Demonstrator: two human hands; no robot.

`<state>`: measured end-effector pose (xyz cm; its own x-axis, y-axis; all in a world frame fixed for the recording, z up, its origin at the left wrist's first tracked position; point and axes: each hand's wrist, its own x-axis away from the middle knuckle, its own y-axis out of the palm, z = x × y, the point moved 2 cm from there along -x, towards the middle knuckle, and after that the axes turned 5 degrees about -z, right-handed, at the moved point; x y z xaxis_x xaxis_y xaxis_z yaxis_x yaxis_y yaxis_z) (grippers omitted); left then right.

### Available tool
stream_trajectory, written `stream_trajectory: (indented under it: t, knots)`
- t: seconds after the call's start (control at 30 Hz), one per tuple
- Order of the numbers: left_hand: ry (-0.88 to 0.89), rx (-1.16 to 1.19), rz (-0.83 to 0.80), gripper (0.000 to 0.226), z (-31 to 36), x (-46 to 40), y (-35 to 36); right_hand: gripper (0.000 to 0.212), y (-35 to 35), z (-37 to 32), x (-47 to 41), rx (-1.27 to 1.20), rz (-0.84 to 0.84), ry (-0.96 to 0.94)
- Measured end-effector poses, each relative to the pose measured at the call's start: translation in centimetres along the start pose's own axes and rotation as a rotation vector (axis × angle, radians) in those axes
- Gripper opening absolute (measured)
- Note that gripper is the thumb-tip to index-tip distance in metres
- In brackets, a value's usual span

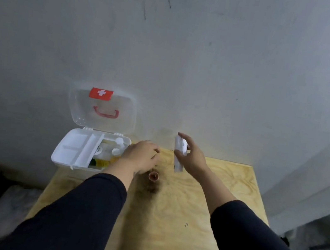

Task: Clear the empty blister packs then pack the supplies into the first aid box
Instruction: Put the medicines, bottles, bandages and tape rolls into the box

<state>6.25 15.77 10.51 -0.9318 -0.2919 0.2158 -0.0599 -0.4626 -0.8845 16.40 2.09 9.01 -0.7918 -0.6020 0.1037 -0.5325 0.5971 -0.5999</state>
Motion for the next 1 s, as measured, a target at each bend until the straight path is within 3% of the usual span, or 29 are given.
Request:
stream_trajectory:
  t: [0.27,0.57,0.73,1.0]
  knots:
    - [0.011,-0.046,0.106,0.037,-5.6,3.6,-6.4,0.054,3.8,-8.6,0.5,-0.073,0.061,-0.14]
    - [-0.097,-0.055,-0.03,0.06,-16.7,6.9,-5.8,0.053,12.7,-14.5,1.4,0.091,0.09,-0.183]
    - [-0.14,-0.118,-0.146,0.065,-20.2,7.0,-3.8,0.049,18.0,-15.4,1.2,0.186,0.114,-0.204]
    - [-0.072,-0.123,-0.075,0.062,-21.2,7.8,-3.1,0.042,22.7,-13.3,1.6,0.373,0.02,-0.117]
